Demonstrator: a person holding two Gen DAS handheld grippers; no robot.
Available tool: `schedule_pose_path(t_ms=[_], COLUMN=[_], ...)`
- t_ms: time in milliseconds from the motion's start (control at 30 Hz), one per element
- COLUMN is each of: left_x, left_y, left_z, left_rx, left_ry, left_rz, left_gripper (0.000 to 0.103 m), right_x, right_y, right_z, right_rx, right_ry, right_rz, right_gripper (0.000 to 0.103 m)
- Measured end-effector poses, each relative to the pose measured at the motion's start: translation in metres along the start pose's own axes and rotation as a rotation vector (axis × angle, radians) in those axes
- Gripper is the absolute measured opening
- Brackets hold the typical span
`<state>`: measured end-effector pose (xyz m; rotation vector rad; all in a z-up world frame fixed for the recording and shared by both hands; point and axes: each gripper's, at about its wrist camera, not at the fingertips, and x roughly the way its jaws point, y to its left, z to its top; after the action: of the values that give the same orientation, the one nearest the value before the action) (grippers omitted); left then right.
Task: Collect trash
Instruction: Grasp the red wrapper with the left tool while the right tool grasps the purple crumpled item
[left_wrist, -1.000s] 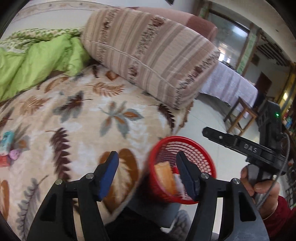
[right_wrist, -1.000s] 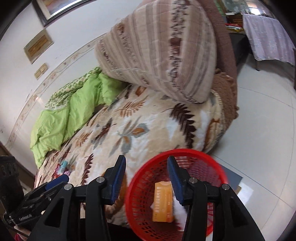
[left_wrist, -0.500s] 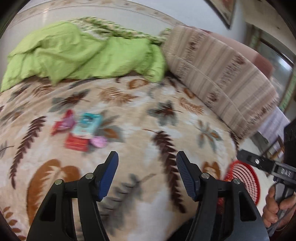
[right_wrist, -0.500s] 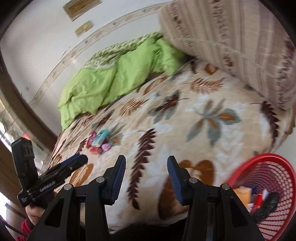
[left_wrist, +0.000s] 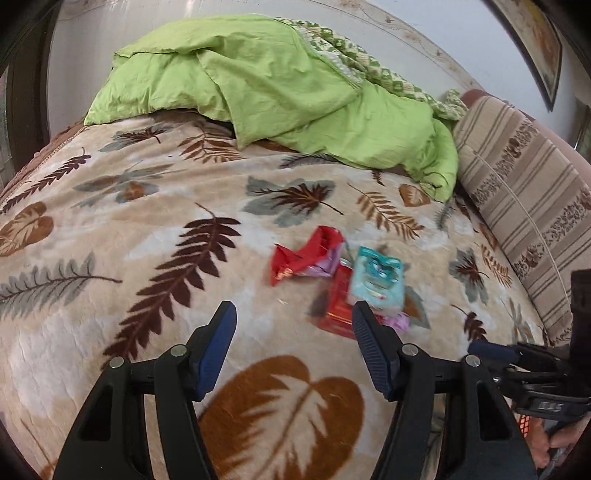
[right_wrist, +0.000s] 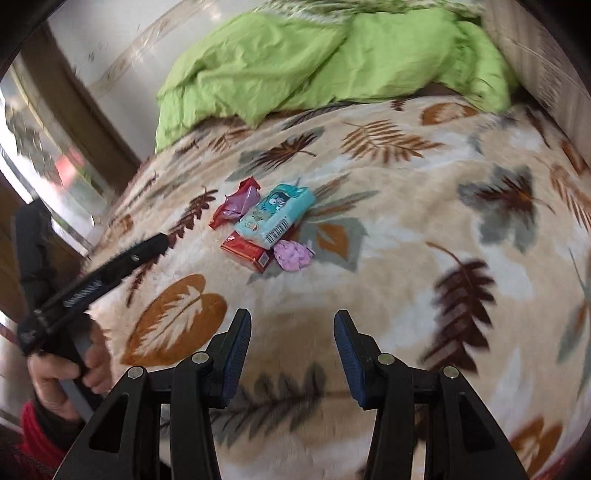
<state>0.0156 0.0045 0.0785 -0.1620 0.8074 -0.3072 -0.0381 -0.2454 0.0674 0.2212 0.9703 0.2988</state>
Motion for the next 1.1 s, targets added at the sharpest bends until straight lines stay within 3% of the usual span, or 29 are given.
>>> schedule_pose_path(t_ms=[200,333,367,400,567,633,833,967,1000,1100], left_x=[0.014,0.036,0.041,0.048,0.072,0.079,0.102,0.115,0.114,0.111], left_y=[0.013,0.021,0.021,0.020,0.008,0.002,-0.005,0.001,0.001,-0.006], left_z=[0.018,0.029,0.031,0.033,0.035,0.036,0.038,0.036,0.036,0.036], left_rx=[-0.002,-0.050,-0.053,-0.053,-0.029,-0.031,-0.031,-0.060,-0.062,-0.029], left_ry=[-0.022,0.016,0.026,0.039,0.086,0.095,0.121,0.143,0.133,0.121], left_rz=[-0.006,-0.075,-0.087,-0.098,-0.126,-0.140,-0.094,-0.106,-0.114,-0.088], left_gripper=[0.064,0.064,0.064,0.064,0.065,0.073,0.075,0.056,0.046,0.041], right_x=[0.063,0.087,0.092,0.097,0.084,0.073,0.044,0.032,0.030,0.028], right_y=[0.021,0.023,0.023,0.022,0.022,0.019,0.010,0.014,0.015,0.019], right_z=[0.035,0.042,0.041,0.039,0.035,0.035,0.030,0.024,0.023,0.023], right_rx=[-0.198,-0.213,-0.209,-0.206,-0.184,-0.153,-0.009,0.041,0.046,0.047], right_ry=[0.047,0.067,0.075,0.077,0.041,0.029,-0.025,-0.056,-0.063,-0.082], right_rz=[-0.135,-0.113,-0.108,-0.111,-0.124,-0.117,-0.068,-0.041,-0.037,-0.038], right_gripper=[0.050,0.049,0.036,0.033,0.031,0.030,0.030,0.030,0.030,0.030])
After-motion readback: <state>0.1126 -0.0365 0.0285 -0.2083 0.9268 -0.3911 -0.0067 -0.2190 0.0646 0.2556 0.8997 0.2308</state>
